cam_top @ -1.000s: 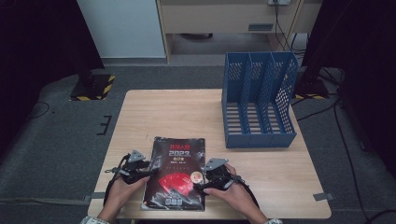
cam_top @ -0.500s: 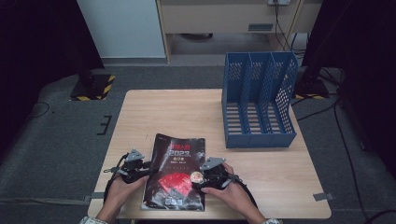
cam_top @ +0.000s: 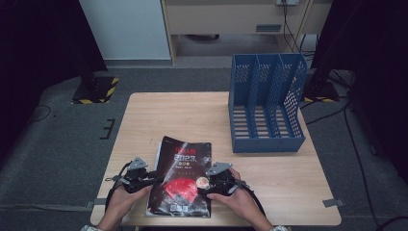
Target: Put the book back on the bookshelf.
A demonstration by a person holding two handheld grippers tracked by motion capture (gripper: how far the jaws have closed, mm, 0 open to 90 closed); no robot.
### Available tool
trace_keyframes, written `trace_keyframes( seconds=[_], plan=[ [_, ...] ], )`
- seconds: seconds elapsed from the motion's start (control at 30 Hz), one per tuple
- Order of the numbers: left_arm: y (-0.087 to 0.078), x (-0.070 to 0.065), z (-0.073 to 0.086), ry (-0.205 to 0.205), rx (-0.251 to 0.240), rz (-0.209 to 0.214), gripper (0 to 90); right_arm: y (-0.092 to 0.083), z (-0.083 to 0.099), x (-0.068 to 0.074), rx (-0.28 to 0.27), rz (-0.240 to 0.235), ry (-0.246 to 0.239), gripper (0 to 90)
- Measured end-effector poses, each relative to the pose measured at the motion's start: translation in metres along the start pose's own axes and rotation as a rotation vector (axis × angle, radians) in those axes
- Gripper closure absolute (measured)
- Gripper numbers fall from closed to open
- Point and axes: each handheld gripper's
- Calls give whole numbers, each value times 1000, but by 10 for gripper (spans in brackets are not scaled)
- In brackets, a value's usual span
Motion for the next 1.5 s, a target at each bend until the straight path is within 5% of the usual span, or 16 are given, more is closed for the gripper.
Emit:
trace_keyframes(
  seconds=[0.07, 0.27, 0.5, 0.8, 1.07, 1.1, 1.17, 1.5],
  plan=[
    [3, 1, -2, 15, 10, -16, 740, 0, -1, -1, 5, -1, -5, 144],
    [12, 7, -10, -13, -2, -44, 781, 4, -7, -7, 7, 12, 8, 145],
    [9, 8, -7, 2, -16, -125, 547, 5, -7, -9, -1, 12, 12, 145],
    [15, 13, -5, -31, 3, -160, 354, 5, -7, -9, -3, 12, 12, 145],
    [18, 12, -8, -36, -11, -120, 383, 6, -8, -10, 0, 12, 11, 144],
    [16, 16, -6, -75, -33, -97, 405, 6, -9, -10, -1, 10, 7, 144],
    [15, 18, -6, -87, -36, -85, 434, 7, -9, -11, -3, 6, 7, 145],
    [9, 16, -4, -99, -28, -58, 482, 7, -8, -10, -9, 7, 12, 145]
  ],
)
Point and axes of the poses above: each handheld gripper's, and its own axes: y roughly forward along the jaws, z roughly out of its underside, x roughly to its left, and after that the axes turned 8 degrees about x, right-handed
